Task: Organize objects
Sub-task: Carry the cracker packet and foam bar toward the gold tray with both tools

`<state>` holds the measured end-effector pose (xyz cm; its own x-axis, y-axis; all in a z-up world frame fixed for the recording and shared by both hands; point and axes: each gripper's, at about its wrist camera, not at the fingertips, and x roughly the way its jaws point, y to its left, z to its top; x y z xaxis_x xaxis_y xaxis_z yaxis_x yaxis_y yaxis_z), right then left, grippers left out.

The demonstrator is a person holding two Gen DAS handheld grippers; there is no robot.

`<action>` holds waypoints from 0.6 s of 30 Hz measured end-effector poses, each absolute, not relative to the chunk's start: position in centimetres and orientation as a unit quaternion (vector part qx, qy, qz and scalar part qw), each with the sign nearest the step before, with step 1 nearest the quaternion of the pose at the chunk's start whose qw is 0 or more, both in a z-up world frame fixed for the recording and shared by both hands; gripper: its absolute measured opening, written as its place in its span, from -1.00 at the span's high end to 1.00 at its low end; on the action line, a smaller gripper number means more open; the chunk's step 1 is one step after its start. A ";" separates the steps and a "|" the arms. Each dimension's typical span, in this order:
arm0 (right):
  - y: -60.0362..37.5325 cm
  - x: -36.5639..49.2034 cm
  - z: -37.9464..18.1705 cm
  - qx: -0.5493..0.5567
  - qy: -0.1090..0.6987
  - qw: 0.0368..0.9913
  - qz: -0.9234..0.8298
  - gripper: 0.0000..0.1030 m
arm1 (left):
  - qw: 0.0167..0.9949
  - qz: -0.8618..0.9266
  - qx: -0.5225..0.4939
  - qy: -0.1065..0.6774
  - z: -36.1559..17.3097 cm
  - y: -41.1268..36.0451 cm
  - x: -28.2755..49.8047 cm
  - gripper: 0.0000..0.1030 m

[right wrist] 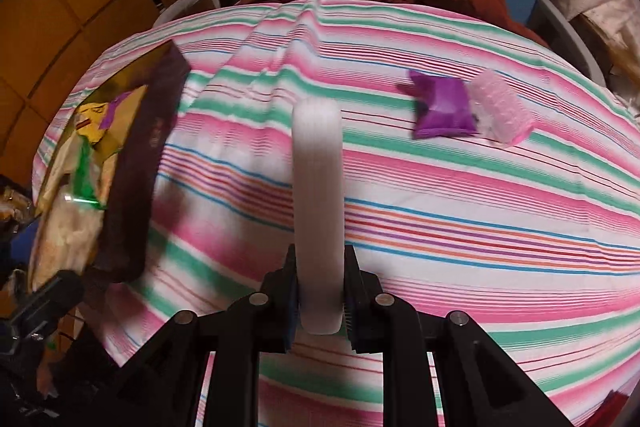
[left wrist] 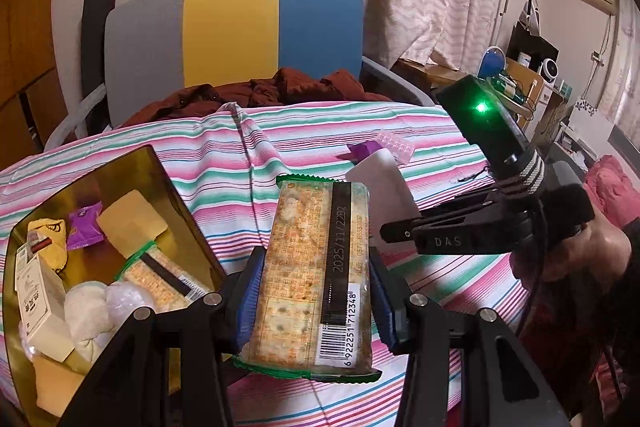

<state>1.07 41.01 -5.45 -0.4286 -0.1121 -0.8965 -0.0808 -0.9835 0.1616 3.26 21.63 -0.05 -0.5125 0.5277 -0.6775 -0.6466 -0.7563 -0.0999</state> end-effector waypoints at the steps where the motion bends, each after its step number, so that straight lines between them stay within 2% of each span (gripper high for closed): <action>1: 40.6 1.0 -5.4 0.535 -0.091 0.011 -0.840 0.63 | 0.337 0.866 -0.360 0.080 -0.1 21.3 3.2 0.07; 18: 32.2 0.7 -2.7 0.488 -0.115 0.090 -0.861 0.63 | 0.246 0.899 -0.361 0.021 0.7 12.2 0.6 0.07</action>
